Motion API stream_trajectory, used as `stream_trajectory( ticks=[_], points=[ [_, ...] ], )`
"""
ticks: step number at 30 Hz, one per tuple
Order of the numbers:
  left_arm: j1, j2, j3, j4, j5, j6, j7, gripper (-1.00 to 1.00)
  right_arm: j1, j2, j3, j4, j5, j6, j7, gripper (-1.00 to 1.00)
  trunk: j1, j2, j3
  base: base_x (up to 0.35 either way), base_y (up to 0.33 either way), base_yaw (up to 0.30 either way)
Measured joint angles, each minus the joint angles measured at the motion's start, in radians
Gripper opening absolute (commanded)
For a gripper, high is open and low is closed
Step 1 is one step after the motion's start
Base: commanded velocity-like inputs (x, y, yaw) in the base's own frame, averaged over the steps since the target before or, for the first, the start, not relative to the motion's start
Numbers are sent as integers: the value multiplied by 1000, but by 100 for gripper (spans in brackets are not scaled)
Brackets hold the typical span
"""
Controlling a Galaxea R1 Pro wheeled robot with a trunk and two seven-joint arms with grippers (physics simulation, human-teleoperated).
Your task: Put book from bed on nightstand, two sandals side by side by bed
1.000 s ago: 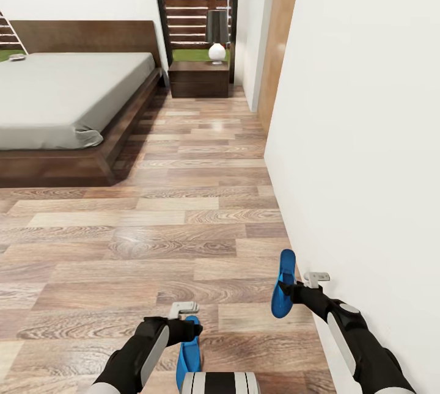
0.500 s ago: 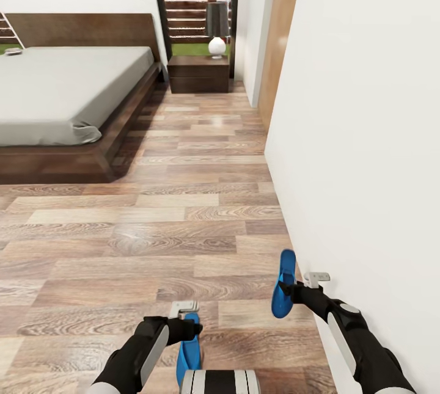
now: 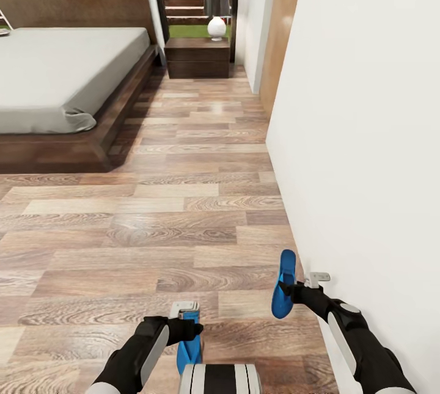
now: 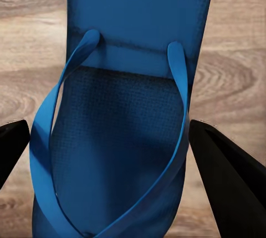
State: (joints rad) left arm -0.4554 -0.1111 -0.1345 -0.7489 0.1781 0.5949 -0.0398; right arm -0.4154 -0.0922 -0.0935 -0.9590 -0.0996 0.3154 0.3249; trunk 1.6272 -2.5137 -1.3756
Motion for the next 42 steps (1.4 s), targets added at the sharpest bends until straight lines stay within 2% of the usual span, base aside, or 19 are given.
stream_trajectory(
  ticks=[7, 11, 16, 20, 24, 38, 42],
  points=[
    [0, 1, 0, 0, -1, -4, 0, 100, 0, 0, 0, 0, 0, 0, 0, -100, 3, -1, -23, 0, 0, 0],
    [0, 1, 0, -1, -3, -63, 2, 100, 0, 0, 0, 0, -1, 0, 0, -100, 3, -1, -23, 0, 0, 0],
    [0, -3, 0, 0, -6, -185, 6, 100, 0, 0, 0, 1, 0, -1, -1, -100, 3, -1, -23, 0, 0, 0],
    [0, -5, -1, 3, -7, -223, 7, 100, 0, 0, 0, 1, 0, -1, -1, -100, 3, -1, -23, 0, 0, 0],
    [0, -5, -1, 7, -8, -232, 7, 100, 0, 0, 0, 1, -1, -2, -1, -100, 3, -1, -23, 0, 0, 0],
    [0, -5, -3, 6, -9, -232, 6, 100, 0, 0, -1, 0, -1, -2, 0, -100, 9, -5, -77, 0, 0, 0],
    [0, -6, -4, 7, -7, -232, 6, 100, 0, -2, -4, -82, -22, 16, 3, -100, 11, -6, -93, 0, 0, 0]
  ],
)
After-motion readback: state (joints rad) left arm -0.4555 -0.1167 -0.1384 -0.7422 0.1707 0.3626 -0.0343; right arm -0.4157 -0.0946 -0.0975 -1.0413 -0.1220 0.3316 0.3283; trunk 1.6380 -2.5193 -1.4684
